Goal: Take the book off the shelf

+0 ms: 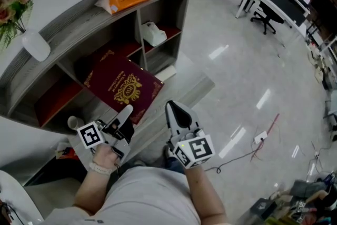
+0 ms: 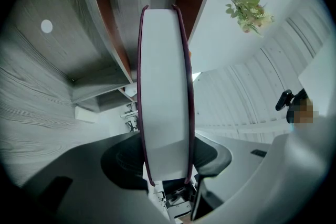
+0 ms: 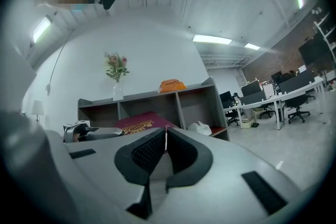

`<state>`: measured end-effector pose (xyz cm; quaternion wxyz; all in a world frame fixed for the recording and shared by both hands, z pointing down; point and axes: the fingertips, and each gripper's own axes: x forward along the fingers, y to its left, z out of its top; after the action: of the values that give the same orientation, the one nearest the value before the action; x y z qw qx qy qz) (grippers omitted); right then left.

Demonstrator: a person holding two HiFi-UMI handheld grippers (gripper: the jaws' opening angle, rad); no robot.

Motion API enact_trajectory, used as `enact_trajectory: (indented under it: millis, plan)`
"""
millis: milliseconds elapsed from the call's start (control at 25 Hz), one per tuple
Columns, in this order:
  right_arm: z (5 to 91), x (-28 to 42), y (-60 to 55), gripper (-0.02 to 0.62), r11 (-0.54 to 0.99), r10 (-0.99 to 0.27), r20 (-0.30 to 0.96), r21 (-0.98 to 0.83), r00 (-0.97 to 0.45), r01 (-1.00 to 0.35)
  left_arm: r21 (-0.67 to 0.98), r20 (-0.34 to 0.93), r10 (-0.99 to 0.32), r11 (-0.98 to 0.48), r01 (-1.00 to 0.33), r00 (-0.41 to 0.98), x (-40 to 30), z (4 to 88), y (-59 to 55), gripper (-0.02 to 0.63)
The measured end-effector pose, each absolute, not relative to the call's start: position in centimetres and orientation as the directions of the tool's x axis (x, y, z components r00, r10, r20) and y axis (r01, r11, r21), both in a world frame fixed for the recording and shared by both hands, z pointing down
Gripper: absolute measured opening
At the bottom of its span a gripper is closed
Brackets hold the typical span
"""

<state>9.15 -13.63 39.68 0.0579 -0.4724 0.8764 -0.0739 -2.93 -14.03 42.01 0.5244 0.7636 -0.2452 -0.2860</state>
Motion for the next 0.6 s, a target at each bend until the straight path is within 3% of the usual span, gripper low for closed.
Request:
enact_trajectory:
  millis: [600]
  plan:
    - [40.39,8.43,-14.50,0.020,0.554,-0.827,-0.005,-0.181,-0.562,-0.813,0.951,-0.156,-0.676,-0.300,-0.076,0.720,-3.40,43.00,-14.55,0.225]
